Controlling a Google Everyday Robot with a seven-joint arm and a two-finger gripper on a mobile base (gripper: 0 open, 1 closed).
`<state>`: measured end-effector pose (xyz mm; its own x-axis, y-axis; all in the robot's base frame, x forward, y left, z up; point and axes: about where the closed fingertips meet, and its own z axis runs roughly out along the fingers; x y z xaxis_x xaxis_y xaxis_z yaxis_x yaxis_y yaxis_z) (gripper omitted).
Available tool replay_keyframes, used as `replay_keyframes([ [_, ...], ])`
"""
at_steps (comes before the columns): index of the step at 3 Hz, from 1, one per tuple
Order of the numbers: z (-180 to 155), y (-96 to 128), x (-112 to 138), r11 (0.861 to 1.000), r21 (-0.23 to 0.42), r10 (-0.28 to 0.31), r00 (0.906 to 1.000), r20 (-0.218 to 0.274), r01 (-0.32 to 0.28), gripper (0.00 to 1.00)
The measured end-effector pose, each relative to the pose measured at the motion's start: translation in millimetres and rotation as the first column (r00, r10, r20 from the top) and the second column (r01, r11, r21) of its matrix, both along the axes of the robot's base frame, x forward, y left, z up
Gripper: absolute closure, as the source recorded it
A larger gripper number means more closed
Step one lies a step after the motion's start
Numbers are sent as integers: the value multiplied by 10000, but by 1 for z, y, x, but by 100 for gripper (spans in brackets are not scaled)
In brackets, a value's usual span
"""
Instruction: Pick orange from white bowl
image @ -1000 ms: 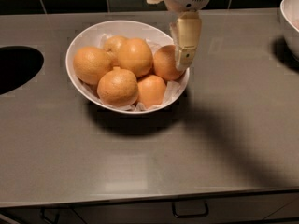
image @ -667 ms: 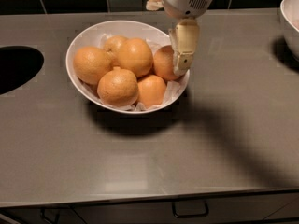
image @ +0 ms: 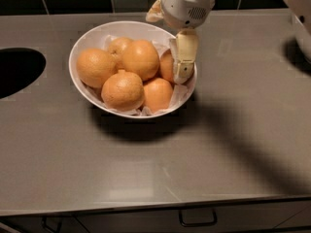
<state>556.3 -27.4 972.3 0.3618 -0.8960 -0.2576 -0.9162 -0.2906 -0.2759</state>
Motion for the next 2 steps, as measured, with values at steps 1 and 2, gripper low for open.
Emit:
replay_keyframes([
  [1, -3, 16, 12, 9986, -121, 519, 9986, -140, -521, 0],
  [2, -3, 28, 19, 9965, -145, 826, 9964, -165, -828, 0],
])
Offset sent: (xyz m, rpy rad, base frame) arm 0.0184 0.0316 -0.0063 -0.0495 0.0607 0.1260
